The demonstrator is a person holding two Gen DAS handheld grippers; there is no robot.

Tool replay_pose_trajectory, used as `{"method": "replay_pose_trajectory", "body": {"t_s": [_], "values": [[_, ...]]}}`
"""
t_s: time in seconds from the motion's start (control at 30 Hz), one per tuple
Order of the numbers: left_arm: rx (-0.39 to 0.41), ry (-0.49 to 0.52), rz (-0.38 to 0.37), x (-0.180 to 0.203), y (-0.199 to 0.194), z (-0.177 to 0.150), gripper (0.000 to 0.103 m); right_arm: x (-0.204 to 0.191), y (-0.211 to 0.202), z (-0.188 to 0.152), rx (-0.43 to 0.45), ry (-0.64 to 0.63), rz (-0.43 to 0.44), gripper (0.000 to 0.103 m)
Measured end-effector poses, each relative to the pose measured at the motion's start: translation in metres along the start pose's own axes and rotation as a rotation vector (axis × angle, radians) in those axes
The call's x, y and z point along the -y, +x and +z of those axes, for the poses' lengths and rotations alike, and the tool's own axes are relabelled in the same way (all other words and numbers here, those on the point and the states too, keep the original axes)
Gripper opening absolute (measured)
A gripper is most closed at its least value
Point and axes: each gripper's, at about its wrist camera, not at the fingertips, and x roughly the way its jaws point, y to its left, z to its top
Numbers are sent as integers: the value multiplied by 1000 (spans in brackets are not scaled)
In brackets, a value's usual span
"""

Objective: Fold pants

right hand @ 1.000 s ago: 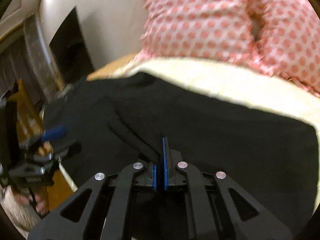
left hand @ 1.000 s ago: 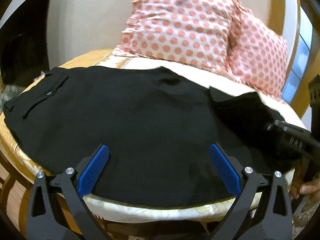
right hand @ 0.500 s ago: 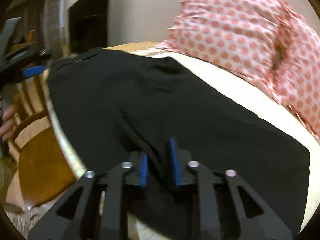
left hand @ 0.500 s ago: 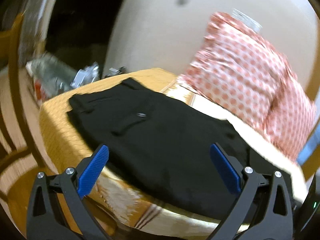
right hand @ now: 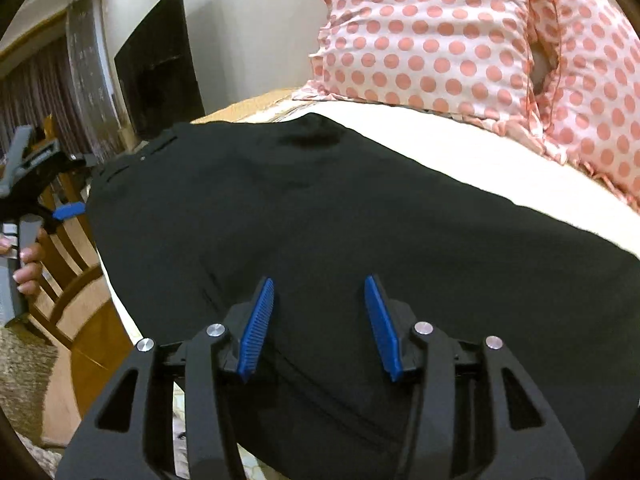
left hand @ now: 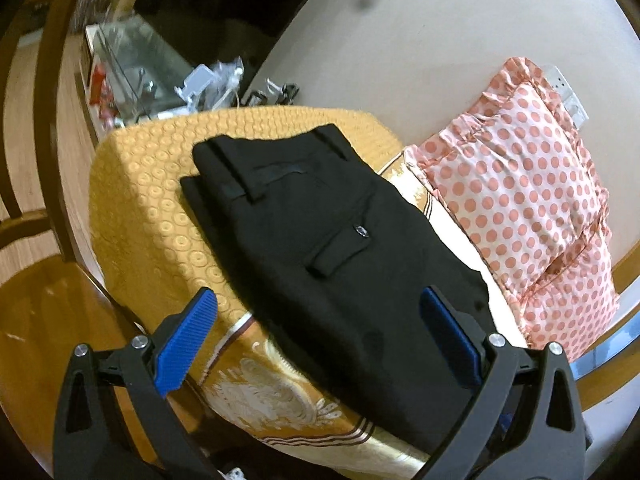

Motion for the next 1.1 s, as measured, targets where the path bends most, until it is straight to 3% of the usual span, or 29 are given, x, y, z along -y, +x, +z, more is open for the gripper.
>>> {"method": "replay_pose_trajectory", "body": {"t_s": [0.3,0.57,0.73,0.97,1.07,1.1], "values": [[-56,-32,-48,4,11,7,100,-7,1,-3,5,-29,2,58],[-156,-96,-210,16,22,-6,100,-8,0,-3,6,-32,1,59],[-103,-110,-144,5,23,8,85,-8,0,-3,10,-29,5,59],[-47,-116,-57,2,27,21,81,-17,-1,-6,8,-90,-23,59],[-37,-67,12,10,29,19,65,-23,-6,-10,2,-144,-19,60],[-30,-52,34,12,30,20,50,-20,-9,-10,4,-130,-5,62]]}}
